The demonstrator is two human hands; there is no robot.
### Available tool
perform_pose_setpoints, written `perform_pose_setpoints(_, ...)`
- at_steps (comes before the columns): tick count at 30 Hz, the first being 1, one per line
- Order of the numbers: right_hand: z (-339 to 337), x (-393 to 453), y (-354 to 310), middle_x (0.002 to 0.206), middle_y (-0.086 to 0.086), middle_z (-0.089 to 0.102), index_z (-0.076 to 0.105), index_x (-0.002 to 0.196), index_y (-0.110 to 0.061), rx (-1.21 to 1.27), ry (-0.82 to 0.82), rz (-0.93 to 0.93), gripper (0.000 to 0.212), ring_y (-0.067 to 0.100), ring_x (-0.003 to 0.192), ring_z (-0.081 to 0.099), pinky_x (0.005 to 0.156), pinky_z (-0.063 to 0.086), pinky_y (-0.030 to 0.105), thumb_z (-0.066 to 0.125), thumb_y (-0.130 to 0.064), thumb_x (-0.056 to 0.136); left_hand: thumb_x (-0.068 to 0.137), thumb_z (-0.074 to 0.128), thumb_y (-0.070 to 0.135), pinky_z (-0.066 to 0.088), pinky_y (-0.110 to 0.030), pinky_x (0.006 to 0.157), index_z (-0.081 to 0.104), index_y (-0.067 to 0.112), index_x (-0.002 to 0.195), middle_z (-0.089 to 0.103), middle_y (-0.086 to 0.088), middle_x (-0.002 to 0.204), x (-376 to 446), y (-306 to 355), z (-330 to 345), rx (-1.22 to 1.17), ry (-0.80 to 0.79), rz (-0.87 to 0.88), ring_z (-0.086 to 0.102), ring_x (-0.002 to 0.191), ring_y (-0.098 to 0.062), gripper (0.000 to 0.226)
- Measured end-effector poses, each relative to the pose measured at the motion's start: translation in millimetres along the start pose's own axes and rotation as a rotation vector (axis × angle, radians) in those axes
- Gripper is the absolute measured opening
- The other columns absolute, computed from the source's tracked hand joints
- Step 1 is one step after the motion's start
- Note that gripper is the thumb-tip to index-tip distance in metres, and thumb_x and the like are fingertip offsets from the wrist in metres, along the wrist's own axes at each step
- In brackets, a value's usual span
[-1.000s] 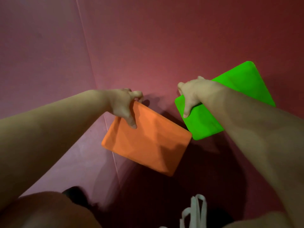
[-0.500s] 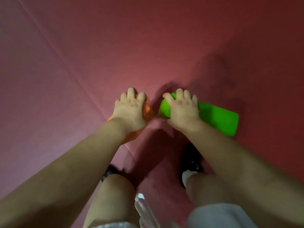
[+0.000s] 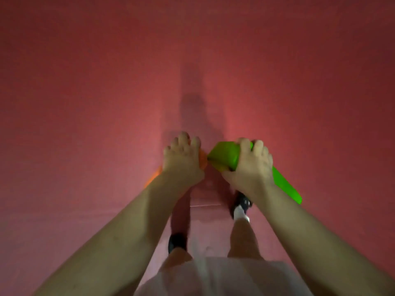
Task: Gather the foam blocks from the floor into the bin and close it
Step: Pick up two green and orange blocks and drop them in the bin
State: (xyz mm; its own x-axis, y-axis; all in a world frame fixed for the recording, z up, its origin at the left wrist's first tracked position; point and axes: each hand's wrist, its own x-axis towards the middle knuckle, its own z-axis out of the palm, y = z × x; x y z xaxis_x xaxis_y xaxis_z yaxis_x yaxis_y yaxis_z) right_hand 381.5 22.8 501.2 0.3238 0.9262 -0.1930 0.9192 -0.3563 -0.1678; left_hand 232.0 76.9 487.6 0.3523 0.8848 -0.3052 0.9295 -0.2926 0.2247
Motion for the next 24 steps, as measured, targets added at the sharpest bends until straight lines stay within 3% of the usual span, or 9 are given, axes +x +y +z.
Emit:
perform_pose_setpoints(7,-119,-154,251,0.122,0.012,0.039,0.036,0.134,-0.023,0.144,0.115,0.589,0.074,0.035,0.116,0.043,0.097,0.039,0.042,0.067,-0.046,0.071,0.067,0.07,0.035,0.04,-0.036,0.089,0.046,0.026,0.117,0.041,-0.003,0.123,-34,311,-16,0.137,-0.025,0.677,0.045,0.114,-0.026,0.056)
perform_pose_setpoints(13,-167,-325,472,0.123,0.011,0.042,0.04,0.132,-0.029,0.199,0.307,1.081,0.07,0.034,0.114,0.045,0.092,0.042,0.04,0.066,-0.048,0.07,0.068,0.069,0.026,0.039,-0.039,0.093,0.042,0.023,0.122,0.038,-0.006,0.129,-152,612,38,0.268,-0.129,1.218,0.043,0.117,-0.029,0.06)
perform_pose_setpoints(18,-188,-413,619,0.122,0.011,0.044,0.044,0.129,-0.028,0.133,0.425,1.298,0.069,0.034,0.11,0.047,0.09,0.043,0.041,0.068,-0.048,0.069,0.067,0.073,0.029,0.04,-0.04,0.094,0.043,0.023,0.122,0.037,-0.006,0.128,-225,791,94,0.261,-0.212,1.37,0.042,0.119,-0.03,0.063)
perform_pose_setpoints(24,-194,-438,799,0.119,0.01,0.046,0.046,0.127,-0.026,0.147,0.47,1.429,0.064,0.035,0.107,0.048,0.085,0.043,0.04,0.067,-0.047,0.07,0.068,0.073,0.031,0.042,-0.041,0.093,0.043,0.021,0.124,0.036,-0.008,0.128,-250,984,161,0.329,-0.262,1.432,0.042,0.118,-0.031,0.064)
